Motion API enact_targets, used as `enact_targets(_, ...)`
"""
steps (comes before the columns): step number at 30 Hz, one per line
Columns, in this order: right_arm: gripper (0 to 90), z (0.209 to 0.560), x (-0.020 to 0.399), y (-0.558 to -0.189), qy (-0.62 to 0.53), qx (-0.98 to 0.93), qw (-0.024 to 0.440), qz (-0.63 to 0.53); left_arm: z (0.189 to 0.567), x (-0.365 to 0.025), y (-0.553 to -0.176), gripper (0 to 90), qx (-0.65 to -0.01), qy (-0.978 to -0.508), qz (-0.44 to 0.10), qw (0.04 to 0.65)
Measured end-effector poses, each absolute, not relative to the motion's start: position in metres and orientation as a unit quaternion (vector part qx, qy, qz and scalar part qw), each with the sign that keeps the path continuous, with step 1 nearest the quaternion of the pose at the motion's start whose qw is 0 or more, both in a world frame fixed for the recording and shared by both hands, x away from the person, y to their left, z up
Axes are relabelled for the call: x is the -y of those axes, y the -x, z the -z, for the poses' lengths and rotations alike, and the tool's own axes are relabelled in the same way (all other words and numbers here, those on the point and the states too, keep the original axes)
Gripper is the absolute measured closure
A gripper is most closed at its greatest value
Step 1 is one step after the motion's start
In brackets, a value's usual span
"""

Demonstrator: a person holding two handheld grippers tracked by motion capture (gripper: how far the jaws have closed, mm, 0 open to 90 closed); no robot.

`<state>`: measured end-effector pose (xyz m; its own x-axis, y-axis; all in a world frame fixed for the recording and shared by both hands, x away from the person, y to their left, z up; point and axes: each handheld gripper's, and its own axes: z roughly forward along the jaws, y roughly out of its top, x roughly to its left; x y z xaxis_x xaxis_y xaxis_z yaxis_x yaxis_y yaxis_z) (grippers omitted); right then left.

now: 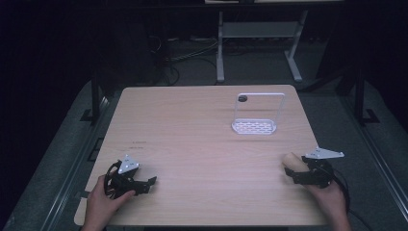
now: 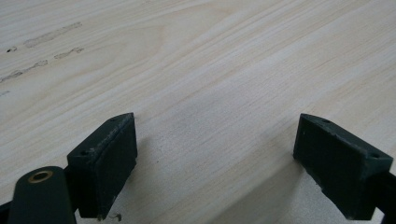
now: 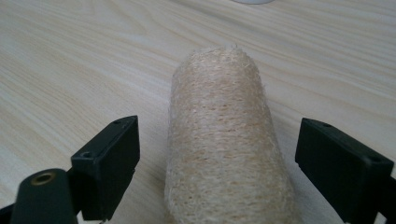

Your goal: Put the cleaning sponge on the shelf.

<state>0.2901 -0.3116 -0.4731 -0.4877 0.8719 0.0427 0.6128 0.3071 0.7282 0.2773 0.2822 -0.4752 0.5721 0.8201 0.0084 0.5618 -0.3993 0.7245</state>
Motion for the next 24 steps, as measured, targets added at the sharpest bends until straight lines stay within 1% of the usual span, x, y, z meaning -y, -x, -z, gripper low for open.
enact_targets(5,16.0,0.4731,0.3129,-0.2896,-0.473,-0.785,0.18,-0.356,0.4752,-0.2823,-0.2773,12.9,-0.424,-0.816,-0.185,0.347)
enact_targets(6,18.7,0.473,0.3133,-0.2893,-0.472,-0.786,0.18,-0.356,0.4752,-0.2823,-0.2774,12.9,-0.424,-0.816,-0.186,0.348)
enact_targets(15,25.7,0.4732,0.3162,-0.288,-0.473,-0.785,0.181,-0.356,0.4752,-0.2822,-0.2773,13.0,-0.424,-0.816,-0.185,0.347)
enact_targets(18,29.8,0.4736,0.3166,-0.2877,-0.474,-0.785,0.182,-0.355,0.4752,-0.2822,-0.2773,13.0,-0.424,-0.816,-0.186,0.348)
enact_targets(24,35.3,0.4737,0.3172,-0.2874,-0.475,-0.785,0.181,-0.353,0.4752,-0.2822,-0.2773,13.0,-0.424,-0.816,-0.186,0.348)
